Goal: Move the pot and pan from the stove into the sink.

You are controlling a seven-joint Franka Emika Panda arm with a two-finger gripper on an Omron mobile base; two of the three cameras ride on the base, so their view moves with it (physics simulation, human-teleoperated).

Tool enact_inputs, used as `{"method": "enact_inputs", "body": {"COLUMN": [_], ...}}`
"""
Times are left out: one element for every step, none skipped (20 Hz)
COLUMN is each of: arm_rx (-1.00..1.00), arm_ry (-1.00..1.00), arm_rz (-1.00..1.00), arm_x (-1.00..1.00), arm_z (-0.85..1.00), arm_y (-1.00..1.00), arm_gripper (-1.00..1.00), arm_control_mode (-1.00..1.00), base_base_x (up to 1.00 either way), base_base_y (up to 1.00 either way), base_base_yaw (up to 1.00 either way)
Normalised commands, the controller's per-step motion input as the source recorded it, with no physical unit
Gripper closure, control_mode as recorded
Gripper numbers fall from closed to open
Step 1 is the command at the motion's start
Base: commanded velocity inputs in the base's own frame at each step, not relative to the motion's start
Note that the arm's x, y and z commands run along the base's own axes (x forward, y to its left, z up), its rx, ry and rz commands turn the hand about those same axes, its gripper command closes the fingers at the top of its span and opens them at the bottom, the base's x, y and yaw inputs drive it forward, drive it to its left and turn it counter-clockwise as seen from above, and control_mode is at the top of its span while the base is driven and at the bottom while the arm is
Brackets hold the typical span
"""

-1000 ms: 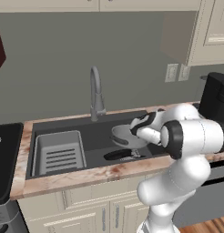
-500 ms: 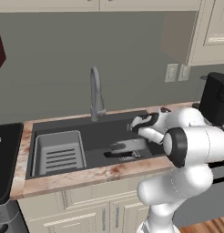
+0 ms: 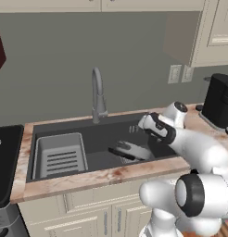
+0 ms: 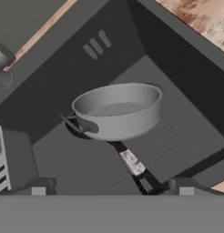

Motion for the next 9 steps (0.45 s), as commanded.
{"method": "enact_inputs", "body": {"arm_rx": [0.0,0.0,0.0,0.0,0.0,0.0,0.0,0.0,0.0], "arm_ry": [0.0,0.0,0.01,0.04,0.06,0.07,0.04,0.02,0.0], "arm_rz": [0.0,0.01,0.03,0.05,0.06,0.08,0.1,0.11,0.12], "arm_x": [-0.74,-0.74,-0.74,-0.75,-0.8,-0.86,-0.93,-0.99,-1.0], "arm_z": [0.62,0.6,0.55,0.5,0.43,0.38,0.31,0.25,0.17], "arm_y": [0.0,0.0,0.03,0.1,0.14,0.15,0.13,0.11,0.09], "arm_gripper": [-1.0,-1.0,-1.0,-1.0,-1.0,-1.0,-1.0,-1.0,-1.0], "arm_control_mode": [-1.0,-1.0,-1.0,-1.0,-1.0,-1.0,-1.0,-1.0,-1.0], "base_base_x": [0.0,0.0,0.0,0.0,0.0,0.0,0.0,0.0,0.0], "base_base_y": [0.0,0.0,0.0,0.0,0.0,0.0,0.0,0.0,0.0], "base_base_yaw": [0.0,0.0,0.0,0.0,0.0,0.0,0.0,0.0,0.0]}}
